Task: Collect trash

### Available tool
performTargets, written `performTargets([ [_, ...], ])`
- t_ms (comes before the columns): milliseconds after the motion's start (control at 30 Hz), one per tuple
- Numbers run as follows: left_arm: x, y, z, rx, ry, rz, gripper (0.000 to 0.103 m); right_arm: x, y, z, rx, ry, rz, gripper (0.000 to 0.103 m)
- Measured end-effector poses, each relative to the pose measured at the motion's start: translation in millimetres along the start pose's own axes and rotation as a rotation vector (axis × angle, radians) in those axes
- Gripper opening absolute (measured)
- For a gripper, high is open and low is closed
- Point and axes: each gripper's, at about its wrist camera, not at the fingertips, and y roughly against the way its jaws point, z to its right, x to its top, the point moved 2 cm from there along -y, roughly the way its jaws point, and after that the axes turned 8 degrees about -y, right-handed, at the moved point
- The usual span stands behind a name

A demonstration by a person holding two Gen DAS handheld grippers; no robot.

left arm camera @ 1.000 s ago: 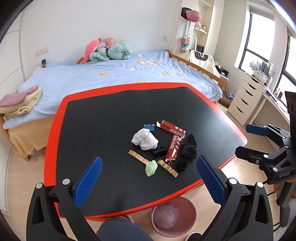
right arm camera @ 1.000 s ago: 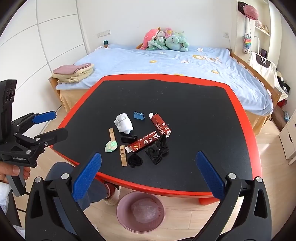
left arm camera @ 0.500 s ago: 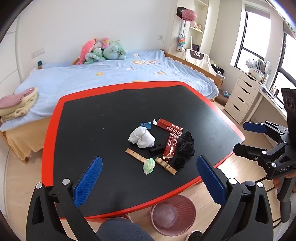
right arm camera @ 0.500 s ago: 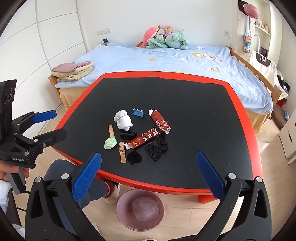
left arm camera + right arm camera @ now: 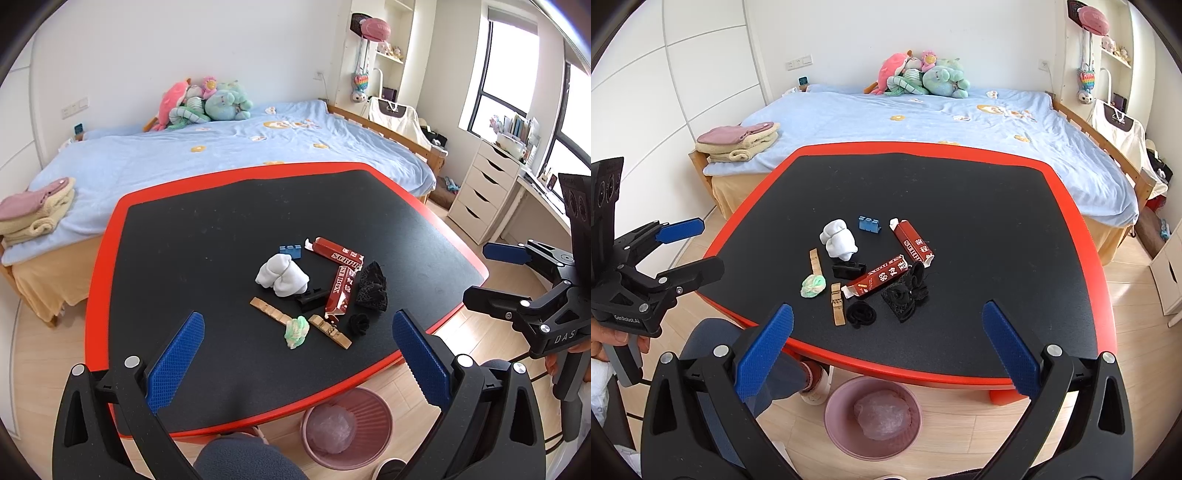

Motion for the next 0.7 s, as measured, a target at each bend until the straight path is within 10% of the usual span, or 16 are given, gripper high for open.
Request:
performTargets([
  [700,-0.8,-4.6,-0.1,-0.005,0.0,-0.014,0.098,-0.1,-7.4,-1.2,0.008,-0.002,-0.018,0.1],
])
